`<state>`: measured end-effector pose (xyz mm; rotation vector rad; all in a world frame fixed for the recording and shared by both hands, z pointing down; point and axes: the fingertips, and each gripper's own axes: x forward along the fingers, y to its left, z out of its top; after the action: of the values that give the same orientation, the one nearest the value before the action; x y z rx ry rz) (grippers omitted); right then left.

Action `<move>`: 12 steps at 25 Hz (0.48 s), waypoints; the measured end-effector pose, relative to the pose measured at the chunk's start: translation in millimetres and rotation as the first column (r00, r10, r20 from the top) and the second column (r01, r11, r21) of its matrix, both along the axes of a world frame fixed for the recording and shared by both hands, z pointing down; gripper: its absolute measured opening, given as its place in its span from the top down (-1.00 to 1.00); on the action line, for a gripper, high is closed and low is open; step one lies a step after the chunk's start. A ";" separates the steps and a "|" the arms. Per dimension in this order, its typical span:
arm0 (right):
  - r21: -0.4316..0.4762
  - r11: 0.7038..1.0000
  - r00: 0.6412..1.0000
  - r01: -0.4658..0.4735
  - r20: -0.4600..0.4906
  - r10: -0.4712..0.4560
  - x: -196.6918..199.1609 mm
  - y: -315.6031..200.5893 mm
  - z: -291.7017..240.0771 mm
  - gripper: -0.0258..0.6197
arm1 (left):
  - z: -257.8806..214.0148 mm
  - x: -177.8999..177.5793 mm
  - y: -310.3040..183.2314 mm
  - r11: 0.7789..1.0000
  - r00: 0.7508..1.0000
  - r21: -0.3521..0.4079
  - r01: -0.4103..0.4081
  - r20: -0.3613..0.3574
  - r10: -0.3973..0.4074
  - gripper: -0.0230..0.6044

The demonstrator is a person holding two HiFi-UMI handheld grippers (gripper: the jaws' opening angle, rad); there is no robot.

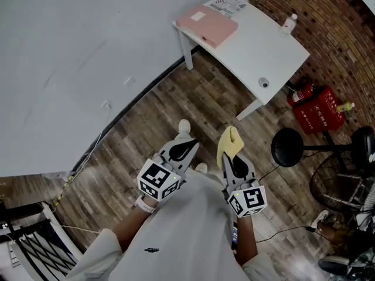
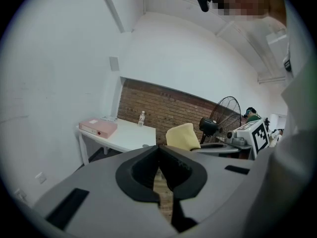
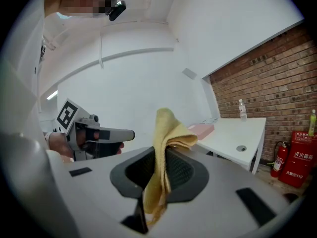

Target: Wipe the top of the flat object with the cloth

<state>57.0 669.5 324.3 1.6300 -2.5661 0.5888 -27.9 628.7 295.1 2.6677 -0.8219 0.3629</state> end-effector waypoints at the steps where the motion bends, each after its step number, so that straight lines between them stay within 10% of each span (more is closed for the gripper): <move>1: -0.001 1.000 1.000 -0.004 -0.004 0.004 2.8 -4.2 0.6 0.73 | 0.1 2.1 -5.5 1.000 1.000 0.000 -0.001 -0.007 0.001 0.87; 12: -0.003 1.000 0.999 -0.014 -0.034 0.014 15.9 -104.1 -5.0 0.73 | 2.9 9.4 -108.7 0.999 0.997 -0.022 0.026 -0.070 -0.028 0.87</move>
<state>72.9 565.4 319.3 1.6438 -2.5311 0.5604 -18.5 519.9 298.0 2.6316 -0.8272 0.2677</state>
